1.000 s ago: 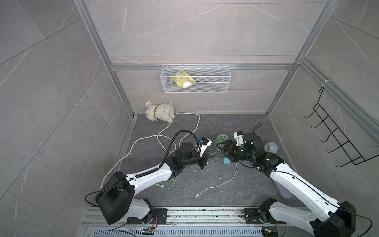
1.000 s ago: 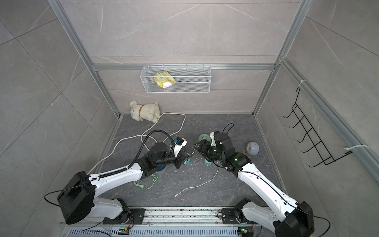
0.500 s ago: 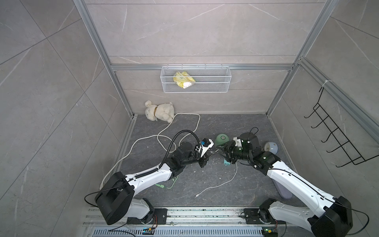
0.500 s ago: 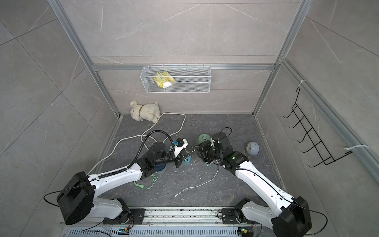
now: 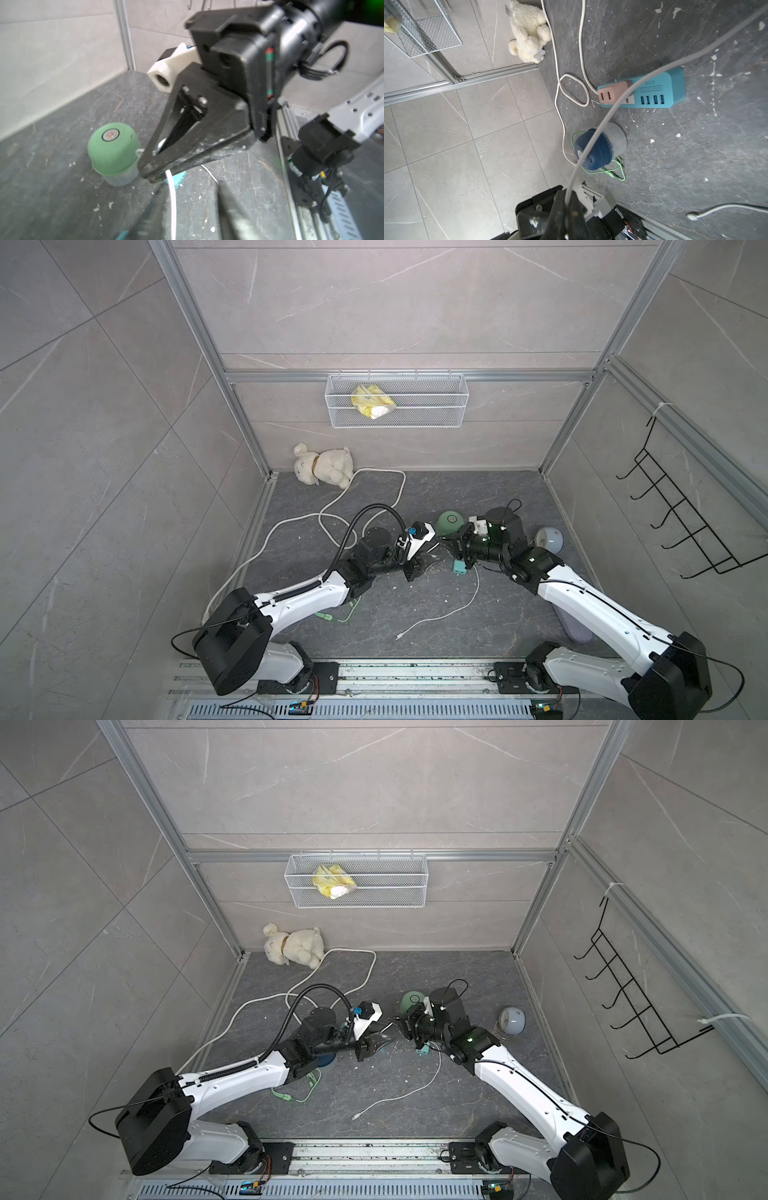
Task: Charge the cordless meat grinders
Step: Pick up the charging cable from the center of the board.
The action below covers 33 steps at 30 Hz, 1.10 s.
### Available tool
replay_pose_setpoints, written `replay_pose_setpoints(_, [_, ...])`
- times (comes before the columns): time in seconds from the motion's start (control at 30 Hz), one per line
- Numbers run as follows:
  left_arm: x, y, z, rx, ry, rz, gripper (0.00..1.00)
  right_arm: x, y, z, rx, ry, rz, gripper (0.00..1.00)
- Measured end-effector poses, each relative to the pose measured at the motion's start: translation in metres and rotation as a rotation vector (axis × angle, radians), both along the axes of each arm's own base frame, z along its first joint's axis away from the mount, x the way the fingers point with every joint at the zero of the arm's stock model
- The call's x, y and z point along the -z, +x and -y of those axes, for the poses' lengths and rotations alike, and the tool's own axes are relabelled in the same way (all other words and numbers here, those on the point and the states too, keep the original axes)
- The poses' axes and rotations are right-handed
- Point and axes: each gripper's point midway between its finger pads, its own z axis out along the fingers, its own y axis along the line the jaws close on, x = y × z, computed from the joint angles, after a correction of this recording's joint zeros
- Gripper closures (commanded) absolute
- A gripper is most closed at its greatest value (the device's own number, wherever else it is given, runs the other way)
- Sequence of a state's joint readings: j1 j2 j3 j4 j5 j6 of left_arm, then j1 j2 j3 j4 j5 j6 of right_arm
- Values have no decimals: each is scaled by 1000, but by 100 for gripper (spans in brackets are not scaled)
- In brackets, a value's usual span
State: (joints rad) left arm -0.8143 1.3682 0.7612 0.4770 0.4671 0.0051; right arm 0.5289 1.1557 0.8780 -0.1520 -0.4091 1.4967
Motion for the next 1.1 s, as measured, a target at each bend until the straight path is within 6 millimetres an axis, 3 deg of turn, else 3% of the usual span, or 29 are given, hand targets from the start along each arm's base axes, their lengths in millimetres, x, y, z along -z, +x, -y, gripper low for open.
replay_pose_setpoints(0.07, [-1, 1, -13, -6, -24, -26, 32, -4, 2, 2, -3, 23, 20, 100])
replay_pose_setpoints(0.23, [-8, 1, -50, -22, -89, -89, 29, -20, 6, 14, -20, 73, 94, 100])
replay_pose_setpoints(0.4, [-25, -24, -53, 85, -139, -134, 28, -39, -3, 9, -132, 98, 203, 100])
replay_pose_setpoints(0.63, [-21, -41, -52, 176, -145, -208, 31, -60, -20, -1, -271, 144, 314, 100])
replay_pose_setpoints(0.9, [-6, -38, -42, 223, -139, -282, 47, -73, -29, -6, -345, 180, 372, 100])
replay_pose_setpoints(1.1, [-13, -40, -37, 278, -164, -288, 63, -79, -31, -8, -365, 196, 400, 100])
